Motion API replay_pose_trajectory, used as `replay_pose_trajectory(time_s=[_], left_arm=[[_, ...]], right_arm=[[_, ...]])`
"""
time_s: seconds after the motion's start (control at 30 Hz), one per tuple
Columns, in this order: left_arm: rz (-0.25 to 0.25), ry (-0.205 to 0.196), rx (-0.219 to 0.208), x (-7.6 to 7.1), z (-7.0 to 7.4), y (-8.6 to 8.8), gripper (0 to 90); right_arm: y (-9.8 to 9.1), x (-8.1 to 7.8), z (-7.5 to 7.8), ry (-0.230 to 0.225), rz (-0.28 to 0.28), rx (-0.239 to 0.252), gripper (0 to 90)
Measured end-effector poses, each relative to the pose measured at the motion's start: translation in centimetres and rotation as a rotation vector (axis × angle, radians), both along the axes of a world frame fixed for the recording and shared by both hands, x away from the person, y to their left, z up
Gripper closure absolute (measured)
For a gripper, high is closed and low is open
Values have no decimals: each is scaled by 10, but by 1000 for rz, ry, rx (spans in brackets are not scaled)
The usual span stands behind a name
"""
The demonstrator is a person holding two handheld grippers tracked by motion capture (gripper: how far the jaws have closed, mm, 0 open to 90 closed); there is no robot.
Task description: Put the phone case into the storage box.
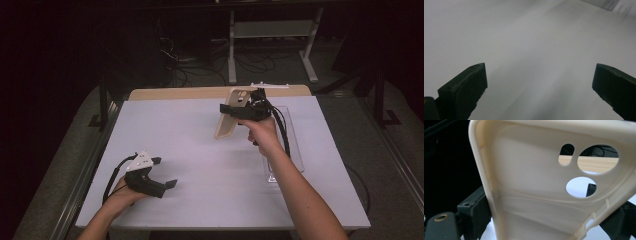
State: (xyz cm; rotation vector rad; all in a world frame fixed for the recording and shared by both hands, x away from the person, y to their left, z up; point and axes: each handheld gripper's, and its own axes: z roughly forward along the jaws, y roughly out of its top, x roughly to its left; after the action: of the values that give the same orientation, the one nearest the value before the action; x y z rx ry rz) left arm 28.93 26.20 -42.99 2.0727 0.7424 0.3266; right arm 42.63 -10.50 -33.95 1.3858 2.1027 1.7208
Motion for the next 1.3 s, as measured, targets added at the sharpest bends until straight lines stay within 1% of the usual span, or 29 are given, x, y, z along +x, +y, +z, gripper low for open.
replay_pose_trajectory(time_s=[0.07,0.13,0.2,0.23,0.3,0.33,0.57,0.67,0.8,0.93,0.97,1.1,1.23,1.3], left_arm=[[-2,8,5,-1,-1,-1,0],[-11,0,18,0,-1,-1,0],[-9,5,12,0,-1,-2,0],[-9,6,14,0,-1,-2,0],[-13,5,18,0,-1,-1,0],[-13,3,19,0,-1,-1,0],[-12,-1,19,0,-1,-1,0],[-6,3,16,0,-1,-2,0],[-7,8,17,0,-1,-2,0],[-6,8,11,0,-1,-2,0],[-9,7,16,0,-1,-2,0],[-5,5,14,0,-1,-1,0],[0,6,9,1,0,0,0],[2,5,3,0,0,-1,0]], right_arm=[[-3,2,2,8,-6,-4,102],[-5,3,5,8,-14,-4,103],[-8,6,7,0,-23,-9,103],[-10,7,8,5,-28,-10,104],[-13,9,10,1,-36,-19,104],[-14,9,11,11,-44,-18,104],[-26,16,19,6,-75,-42,104],[-33,18,23,2,-87,-52,104],[-41,21,28,2,-104,-79,104],[-50,24,33,2,-133,-89,104],[-53,25,33,3,-139,-95,104],[-60,29,34,8,-165,-125,104],[-69,34,35,18,-198,-144,104],[-72,35,36,18,-213,-166,104]])
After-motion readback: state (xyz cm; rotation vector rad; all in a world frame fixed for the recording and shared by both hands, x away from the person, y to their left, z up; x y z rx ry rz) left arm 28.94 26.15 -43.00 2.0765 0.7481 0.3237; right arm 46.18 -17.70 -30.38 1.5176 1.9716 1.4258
